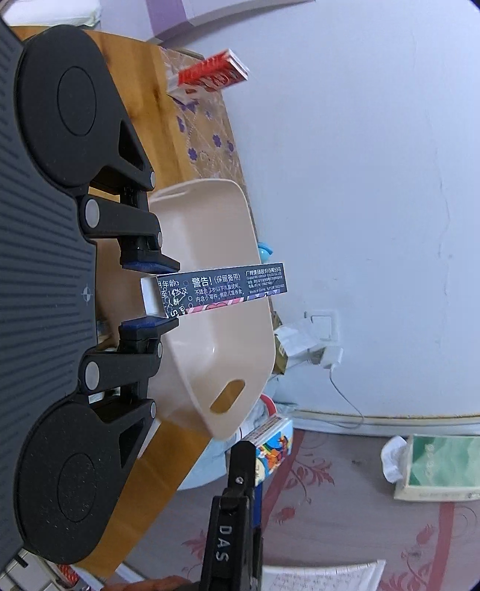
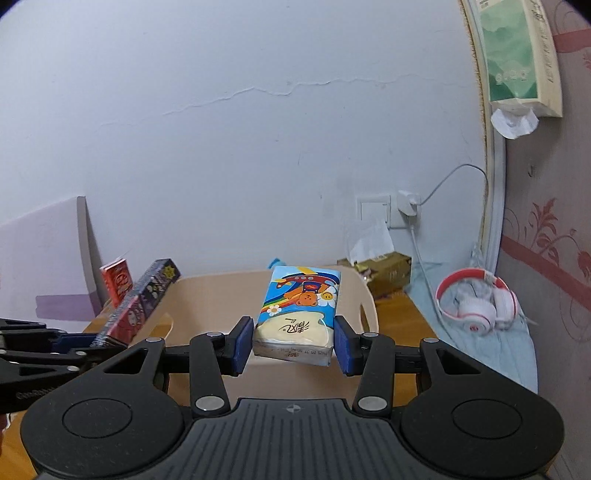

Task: Organize objects
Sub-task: 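Lift both held items over the bin and open both grippers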

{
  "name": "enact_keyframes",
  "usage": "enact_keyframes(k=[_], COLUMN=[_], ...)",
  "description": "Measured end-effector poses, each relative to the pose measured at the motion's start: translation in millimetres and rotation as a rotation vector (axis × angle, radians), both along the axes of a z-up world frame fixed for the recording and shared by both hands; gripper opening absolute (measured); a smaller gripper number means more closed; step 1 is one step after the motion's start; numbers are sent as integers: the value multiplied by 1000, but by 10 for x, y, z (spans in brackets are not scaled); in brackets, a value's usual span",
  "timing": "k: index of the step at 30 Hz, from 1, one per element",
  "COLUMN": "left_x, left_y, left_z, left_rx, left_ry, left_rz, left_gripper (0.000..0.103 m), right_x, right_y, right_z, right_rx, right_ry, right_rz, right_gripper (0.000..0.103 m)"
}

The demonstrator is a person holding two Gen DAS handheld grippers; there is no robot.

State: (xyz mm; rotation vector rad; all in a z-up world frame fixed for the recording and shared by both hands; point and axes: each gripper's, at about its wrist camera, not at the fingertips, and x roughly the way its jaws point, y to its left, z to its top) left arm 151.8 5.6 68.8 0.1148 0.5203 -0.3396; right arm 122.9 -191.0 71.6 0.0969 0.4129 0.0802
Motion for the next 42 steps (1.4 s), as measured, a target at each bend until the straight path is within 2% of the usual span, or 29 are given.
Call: enact_keyframes(k=[9, 16, 19, 20, 22, 23, 24, 26, 28, 33, 36, 42], left_x=[855, 1125, 1161, 1157, 1131, 1097, 1063, 976, 885, 630, 457, 150], left_y=[-174, -156, -123, -118, -103, -98, -82, -43, 0, 61, 65, 21], left_z=[-267, -491, -496, -491, -462, -431, -397, -316, -238, -76, -38, -132], left_rx=[33, 36, 16, 17, 19, 15, 8, -4, -9, -17, -10, 8], left_ry=[106, 186, 210, 211, 205, 197, 184, 148, 125, 90, 79, 98], left_rz=[36, 62, 64, 69, 76, 84, 92, 101, 109, 108, 98, 59], left_gripper=[24, 25, 25, 27, 44, 59, 70, 76, 79, 86, 88, 91], right_x=[679, 1054, 1143, 1155, 1161, 1143, 1117, 1026, 942, 684, 537, 217], right_y=[15, 120, 157, 160, 157, 148, 139, 123, 105, 57, 29, 52], right_z=[-145, -402, -483, -505, -529, -518, -500, -436, -371, -270, -285, -450], right_rx=[-20, -77, -90, -87, -79, -76, -75, -74, -79, -93, -98, -137], right_ry=[75, 187, 226, 233, 239, 235, 224, 195, 171, 150, 156, 201], right_rz=[24, 73, 93, 96, 105, 104, 102, 103, 101, 88, 82, 84], right_gripper=[43, 43, 44, 44, 48, 51, 53, 61, 70, 81, 95, 103])
